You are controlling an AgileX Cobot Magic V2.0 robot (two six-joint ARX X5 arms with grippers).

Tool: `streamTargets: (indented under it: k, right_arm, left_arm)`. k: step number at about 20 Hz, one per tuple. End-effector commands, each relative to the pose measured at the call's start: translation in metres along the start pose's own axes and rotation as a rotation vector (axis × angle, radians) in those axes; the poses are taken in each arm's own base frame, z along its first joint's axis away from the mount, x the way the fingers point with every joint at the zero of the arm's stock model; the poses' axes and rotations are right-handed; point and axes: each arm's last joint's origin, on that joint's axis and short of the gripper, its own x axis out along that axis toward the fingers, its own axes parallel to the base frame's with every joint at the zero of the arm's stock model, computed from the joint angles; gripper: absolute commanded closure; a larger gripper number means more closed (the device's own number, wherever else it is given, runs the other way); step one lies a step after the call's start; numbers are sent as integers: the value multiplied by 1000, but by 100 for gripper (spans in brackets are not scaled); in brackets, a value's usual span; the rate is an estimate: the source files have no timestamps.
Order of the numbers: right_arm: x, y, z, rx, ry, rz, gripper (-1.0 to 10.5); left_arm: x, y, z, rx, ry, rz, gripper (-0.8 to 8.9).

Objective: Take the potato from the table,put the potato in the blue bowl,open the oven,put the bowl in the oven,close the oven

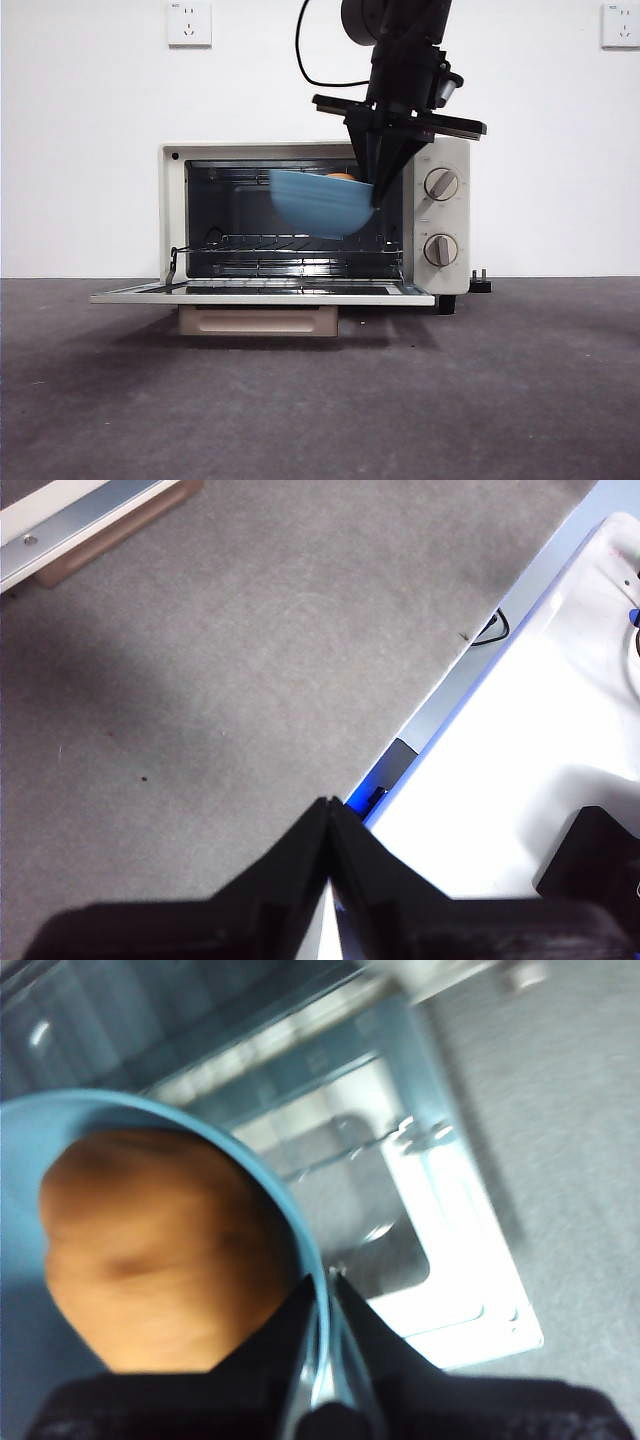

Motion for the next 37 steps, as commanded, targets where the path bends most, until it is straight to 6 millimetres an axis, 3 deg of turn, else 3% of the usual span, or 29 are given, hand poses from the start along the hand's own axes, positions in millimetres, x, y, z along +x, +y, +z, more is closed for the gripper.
streamTargets:
  k: [1,12,16,21,25,37]
  right_arm:
    - [6,2,3,103,-16,-2,959]
    - [13,0,15,306,-129,-10,958]
    - [24,5,17,318,-128,17,958]
    - [24,5,17,318,-127,14,935]
    - [24,5,17,318,-129,20,778]
    - [7,16,17,228,-143,86,784]
  left_arm:
    - [1,0,0,-1,-3,-5,819]
    - [1,0,-1,-4,7,-6,819]
    - [1,0,-1,-4,7,-6,819]
    - [1,0,-1,-3,5,-6,819]
    - [1,0,-2,-6,13,-7,819]
    - [1,0,-3,-11,28,-9,819]
